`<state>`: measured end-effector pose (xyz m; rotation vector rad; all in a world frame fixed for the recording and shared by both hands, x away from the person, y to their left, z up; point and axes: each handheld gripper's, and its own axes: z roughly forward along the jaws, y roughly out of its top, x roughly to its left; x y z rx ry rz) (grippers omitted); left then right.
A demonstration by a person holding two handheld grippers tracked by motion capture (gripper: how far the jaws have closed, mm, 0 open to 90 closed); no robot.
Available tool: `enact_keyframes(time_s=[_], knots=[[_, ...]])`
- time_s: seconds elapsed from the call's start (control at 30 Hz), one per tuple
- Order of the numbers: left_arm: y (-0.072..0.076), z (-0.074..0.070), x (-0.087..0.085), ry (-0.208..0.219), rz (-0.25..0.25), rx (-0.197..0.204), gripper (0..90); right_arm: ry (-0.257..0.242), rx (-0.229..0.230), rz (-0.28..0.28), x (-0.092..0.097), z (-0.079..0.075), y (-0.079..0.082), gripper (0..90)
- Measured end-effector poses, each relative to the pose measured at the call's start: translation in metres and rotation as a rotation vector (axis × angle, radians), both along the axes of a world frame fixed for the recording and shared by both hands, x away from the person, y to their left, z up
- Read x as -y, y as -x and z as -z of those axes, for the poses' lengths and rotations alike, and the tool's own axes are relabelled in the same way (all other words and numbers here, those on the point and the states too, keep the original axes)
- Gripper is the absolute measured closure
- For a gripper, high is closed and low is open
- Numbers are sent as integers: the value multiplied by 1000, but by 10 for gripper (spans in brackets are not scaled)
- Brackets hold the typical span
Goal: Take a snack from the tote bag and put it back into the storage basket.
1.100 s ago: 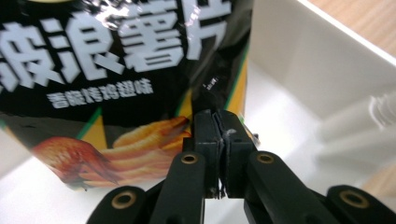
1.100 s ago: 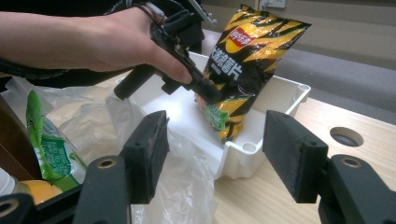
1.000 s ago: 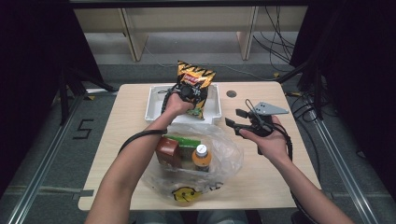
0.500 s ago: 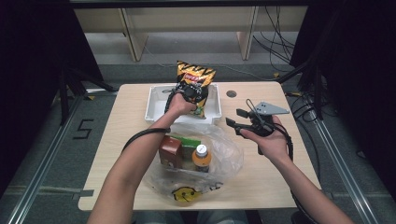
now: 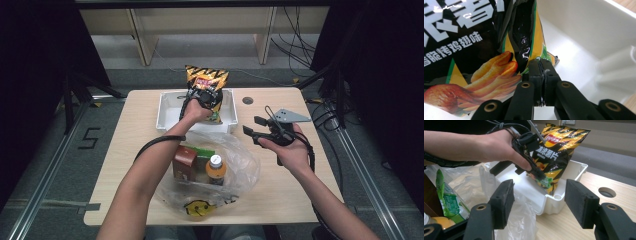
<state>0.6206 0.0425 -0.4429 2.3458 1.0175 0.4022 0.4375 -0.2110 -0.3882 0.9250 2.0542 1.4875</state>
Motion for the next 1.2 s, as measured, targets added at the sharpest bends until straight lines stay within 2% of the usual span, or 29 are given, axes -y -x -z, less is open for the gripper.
enact_keyframes(time_s=[0.2,0.23,0.27,0.37,0.53,0.63,0.67,0.77,0.87,0.9,0.97,1.03,1.07,1.13,1.17,1.2], knots=[[-2,1,1,2,-9,17,865,2,-1,-1,0,0,0,411],[-2,2,1,11,-12,27,860,-19,-25,2,-1,0,2,411],[-2,2,1,11,-12,27,857,-7,-16,6,0,-1,1,411],[-1,1,1,20,-16,36,855,-12,-18,9,0,1,1,411],[0,-3,0,19,-13,25,849,-2,-12,3,0,0,1,411],[1,-5,0,8,-5,19,849,-21,-36,-4,0,-1,1,411],[1,-5,0,13,-4,25,849,-3,-31,7,1,-2,1,411],[-1,-4,0,-3,-9,17,850,-20,-47,2,0,-1,2,411],[-2,-3,-1,3,-20,20,853,-23,-45,-5,0,-1,2,411],[-3,-3,0,6,-20,28,853,-10,-18,5,1,-1,1,411],[-3,-4,0,12,-22,37,852,-6,-20,6,1,-1,1,411],[-2,-6,0,16,-20,31,848,-22,-42,5,1,-1,2,411],[0,-7,-1,18,-23,37,847,-14,-20,7,1,-1,1,411],[2,-10,-3,20,-18,39,840,-19,-16,-4,2,0,0,411],[5,-14,-5,24,-15,43,837,-14,-35,3,1,-1,1,411],[6,-17,-7,29,-18,53,834,-7,-26,10,2,-1,2,411]])
